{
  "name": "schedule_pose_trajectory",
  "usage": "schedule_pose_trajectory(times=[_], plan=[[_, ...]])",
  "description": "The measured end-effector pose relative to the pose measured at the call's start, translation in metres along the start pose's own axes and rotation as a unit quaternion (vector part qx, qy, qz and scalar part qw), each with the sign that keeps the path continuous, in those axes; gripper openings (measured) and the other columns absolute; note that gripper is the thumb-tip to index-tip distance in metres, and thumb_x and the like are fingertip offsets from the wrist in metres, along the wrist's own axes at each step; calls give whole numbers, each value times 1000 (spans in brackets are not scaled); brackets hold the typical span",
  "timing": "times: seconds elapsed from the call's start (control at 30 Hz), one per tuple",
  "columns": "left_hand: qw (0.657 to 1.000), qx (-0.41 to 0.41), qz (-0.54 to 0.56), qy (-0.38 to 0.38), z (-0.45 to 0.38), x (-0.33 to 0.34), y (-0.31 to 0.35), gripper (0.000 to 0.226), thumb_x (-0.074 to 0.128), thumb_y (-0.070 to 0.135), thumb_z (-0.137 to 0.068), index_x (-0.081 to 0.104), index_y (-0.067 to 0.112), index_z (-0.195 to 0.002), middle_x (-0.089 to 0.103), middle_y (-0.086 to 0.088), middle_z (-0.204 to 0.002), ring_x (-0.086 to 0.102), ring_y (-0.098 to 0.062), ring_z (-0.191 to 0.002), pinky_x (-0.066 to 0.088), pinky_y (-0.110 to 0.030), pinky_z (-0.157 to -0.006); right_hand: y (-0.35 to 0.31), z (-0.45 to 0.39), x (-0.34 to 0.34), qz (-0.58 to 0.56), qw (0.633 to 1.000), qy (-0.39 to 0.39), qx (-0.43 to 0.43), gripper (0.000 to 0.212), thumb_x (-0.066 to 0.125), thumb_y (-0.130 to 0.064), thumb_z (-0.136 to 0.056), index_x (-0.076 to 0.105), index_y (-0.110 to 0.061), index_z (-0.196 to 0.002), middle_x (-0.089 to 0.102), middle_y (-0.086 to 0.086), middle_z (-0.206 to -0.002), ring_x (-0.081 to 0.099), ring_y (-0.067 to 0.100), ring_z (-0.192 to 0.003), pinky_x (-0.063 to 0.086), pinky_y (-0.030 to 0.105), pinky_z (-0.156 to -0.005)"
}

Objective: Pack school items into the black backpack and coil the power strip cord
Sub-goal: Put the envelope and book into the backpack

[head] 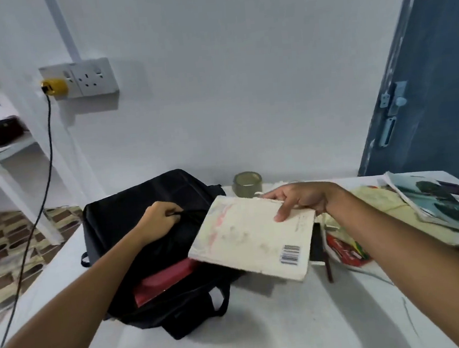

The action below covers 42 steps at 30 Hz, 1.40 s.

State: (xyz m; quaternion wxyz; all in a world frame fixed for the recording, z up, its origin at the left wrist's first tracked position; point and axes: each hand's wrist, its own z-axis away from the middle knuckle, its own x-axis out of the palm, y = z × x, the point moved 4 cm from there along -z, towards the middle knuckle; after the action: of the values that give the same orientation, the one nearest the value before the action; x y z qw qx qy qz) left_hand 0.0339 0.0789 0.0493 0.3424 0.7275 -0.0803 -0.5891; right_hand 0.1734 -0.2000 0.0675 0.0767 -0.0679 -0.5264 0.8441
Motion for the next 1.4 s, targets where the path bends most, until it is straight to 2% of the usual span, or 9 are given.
schedule_pose_trajectory(times=[0.13, 0.27, 0.73, 0.8, 0.87, 1.0, 1.1, 1.23, 1.4], plan=[[993, 36, 28, 108, -3, -51, 17, 17, 62, 1, -87, 74, 11, -95, 68, 6, -83, 62, -15, -89, 41, -22, -85, 1, -53, 39, 24, 998, -53, 23, 40, 49, 16, -85, 58, -8, -116, 74, 6, -88, 72, 18, -69, 58, 28, -55], [979, 100, 18, 175, 2, -99, 37, 20, 59, 1, -87, 73, 12, -94, 68, 6, -85, 62, -14, -89, 45, -26, -88, -7, -105, 59, -44, 999, -21, 9, 42, 62, 6, -76, 62, -7, -115, 68, 16, -104, 71, 23, -79, 59, 31, -66], [961, 192, -15, 198, 25, -128, 70, 22, 59, 7, -87, 75, 18, -97, 68, 19, -88, 65, -4, -90, 48, -17, -86, -29, -197, 77, -275, 948, 158, -21, 20, 52, 12, -83, 59, 15, -102, 66, 24, -87, 70, 31, -65, 57, 31, -54], [963, 197, -7, 183, 24, -127, 70, 22, 59, 8, -87, 75, 19, -97, 71, 17, -91, 65, -3, -91, 49, -19, -86, -30, -207, 75, -199, 949, 243, -18, 12, 56, 9, -85, 61, 10, -96, 65, 18, -83, 68, 24, -60, 55, 25, -53], [964, 201, 5, 173, 22, -127, 69, 23, 58, 8, -88, 75, 19, -97, 72, 15, -92, 65, -2, -92, 50, -20, -87, -36, -215, 73, 66, 936, 347, -2, 17, 55, -9, -92, 64, 1, -103, 65, 11, -92, 65, 20, -73, 51, 20, -63], [963, 198, 18, 184, 18, -132, 62, 22, 58, 7, -87, 75, 18, -96, 69, 19, -88, 64, -2, -92, 50, -20, -87, -46, -212, 85, 485, 777, 402, 16, 29, 52, -22, -90, 65, -4, -109, 64, 17, -114, 61, 33, -107, 47, 33, -87], [965, 191, 31, 179, 14, -132, 53, 22, 59, 6, -87, 75, 19, -95, 70, 18, -87, 64, 0, -90, 50, -21, -86, -47, -208, 112, 597, 710, 369, -62, 33, 57, -26, -82, 64, -13, -112, 64, 14, -111, 56, 32, -109, 39, 36, -93], [965, 195, 46, 170, 10, -130, 50, 22, 59, 7, -88, 75, 19, -96, 71, 18, -89, 64, 1, -91, 50, -19, -85, -28, -216, 131, 669, 710, 204, -80, 63, 62, -23, -75, 44, -30, -136, 48, 9, -129, 43, 33, -120, 37, 40, -99], [965, 203, 53, 154, 12, -126, 53, 21, 59, 7, -88, 75, 19, -95, 70, 19, -87, 64, 1, -89, 49, -16, -83, -45, -224, 126, 689, 691, 193, -99, 56, 55, -11, -84, 47, -30, -137, 59, 9, -126, 56, 34, -115, 47, 39, -91]])
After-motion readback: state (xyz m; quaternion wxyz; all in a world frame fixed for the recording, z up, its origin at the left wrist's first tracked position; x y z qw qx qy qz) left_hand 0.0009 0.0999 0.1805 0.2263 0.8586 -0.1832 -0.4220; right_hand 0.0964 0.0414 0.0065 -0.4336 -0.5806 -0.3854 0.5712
